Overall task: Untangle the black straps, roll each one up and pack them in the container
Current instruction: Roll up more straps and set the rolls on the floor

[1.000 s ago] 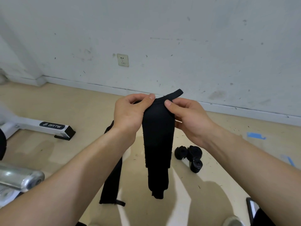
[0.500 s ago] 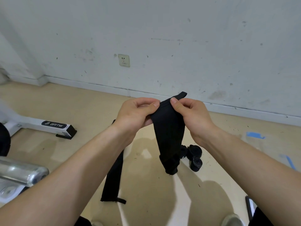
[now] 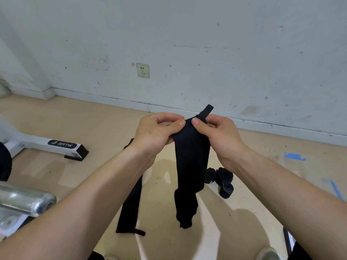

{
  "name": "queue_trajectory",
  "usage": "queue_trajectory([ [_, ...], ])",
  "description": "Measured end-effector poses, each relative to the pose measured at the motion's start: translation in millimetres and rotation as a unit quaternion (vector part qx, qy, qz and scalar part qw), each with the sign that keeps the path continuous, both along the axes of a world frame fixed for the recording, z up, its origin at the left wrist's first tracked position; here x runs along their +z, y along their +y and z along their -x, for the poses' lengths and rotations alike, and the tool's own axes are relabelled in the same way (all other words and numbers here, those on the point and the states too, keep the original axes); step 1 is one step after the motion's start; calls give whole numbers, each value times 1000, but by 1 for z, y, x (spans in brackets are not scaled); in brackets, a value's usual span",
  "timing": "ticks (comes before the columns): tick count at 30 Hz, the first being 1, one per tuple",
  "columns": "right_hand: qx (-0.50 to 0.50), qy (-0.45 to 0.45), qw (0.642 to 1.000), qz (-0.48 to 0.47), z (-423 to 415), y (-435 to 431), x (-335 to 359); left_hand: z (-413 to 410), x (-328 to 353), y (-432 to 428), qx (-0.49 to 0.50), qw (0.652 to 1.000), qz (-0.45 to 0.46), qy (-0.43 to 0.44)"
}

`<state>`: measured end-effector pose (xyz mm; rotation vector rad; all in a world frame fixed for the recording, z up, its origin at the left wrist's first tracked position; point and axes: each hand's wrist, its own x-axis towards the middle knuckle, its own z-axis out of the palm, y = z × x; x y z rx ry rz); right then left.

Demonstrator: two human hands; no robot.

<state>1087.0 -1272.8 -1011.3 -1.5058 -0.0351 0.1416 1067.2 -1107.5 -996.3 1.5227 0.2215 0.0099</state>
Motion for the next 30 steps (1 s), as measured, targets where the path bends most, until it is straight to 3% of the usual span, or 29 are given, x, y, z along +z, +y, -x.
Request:
queue_trajectory([
  [3, -14, 11, 1000, 5, 0, 1, -2, 0, -1, 5, 11, 989, -141, -46],
  [6, -37, 23, 999, 14, 0, 1, -3, 2, 0, 8, 45, 945, -317, -68],
  [13, -55, 44, 997, 21, 1, -1, -2, 14, 9, -2, -21, 888, -449, -97],
  [17, -76, 43, 995, 40, -2, -4, -3, 21, 16, 2, -118, 888, -433, -105],
  [22, -88, 45, 993, 60, -7, -11, -4, 17, 19, 19, -165, 946, -276, -50],
  [30, -83, 48, 994, 55, -7, -11, -3, 12, 24, 38, -226, 952, -202, -36],
])
